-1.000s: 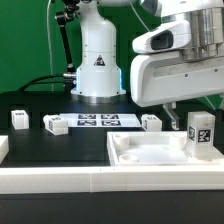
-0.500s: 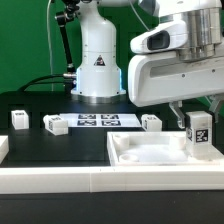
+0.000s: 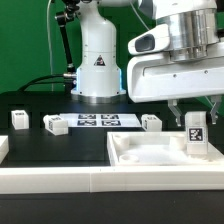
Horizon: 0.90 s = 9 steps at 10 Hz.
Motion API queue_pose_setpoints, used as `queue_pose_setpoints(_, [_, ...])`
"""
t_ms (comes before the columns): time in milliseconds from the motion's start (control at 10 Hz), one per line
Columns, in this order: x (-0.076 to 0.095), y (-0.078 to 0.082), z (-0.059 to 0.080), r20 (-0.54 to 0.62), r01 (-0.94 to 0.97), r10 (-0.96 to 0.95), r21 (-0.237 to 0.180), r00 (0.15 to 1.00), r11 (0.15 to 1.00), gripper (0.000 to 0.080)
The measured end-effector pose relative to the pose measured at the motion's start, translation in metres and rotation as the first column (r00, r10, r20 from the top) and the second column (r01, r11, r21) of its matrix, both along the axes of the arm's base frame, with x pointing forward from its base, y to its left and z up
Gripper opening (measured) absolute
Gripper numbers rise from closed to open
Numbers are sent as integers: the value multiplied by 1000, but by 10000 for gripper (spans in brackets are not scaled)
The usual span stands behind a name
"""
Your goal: Assemble square table
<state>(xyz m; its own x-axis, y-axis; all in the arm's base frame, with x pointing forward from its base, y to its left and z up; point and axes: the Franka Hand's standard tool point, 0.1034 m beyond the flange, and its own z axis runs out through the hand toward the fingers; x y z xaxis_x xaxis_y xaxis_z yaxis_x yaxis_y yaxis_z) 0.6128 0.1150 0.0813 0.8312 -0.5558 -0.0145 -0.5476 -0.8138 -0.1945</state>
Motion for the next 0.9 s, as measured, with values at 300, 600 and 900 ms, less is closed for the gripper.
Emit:
queue_pose_setpoints(300, [-1, 2, -1, -79, 327, -322, 57, 943, 943, 293])
queue_pose_setpoints(600, [-1, 3, -1, -94, 378, -372, 63, 923, 923, 302])
queue_pose_setpoints(900, [-1, 3, -1, -53, 185, -182, 47, 982, 982, 616])
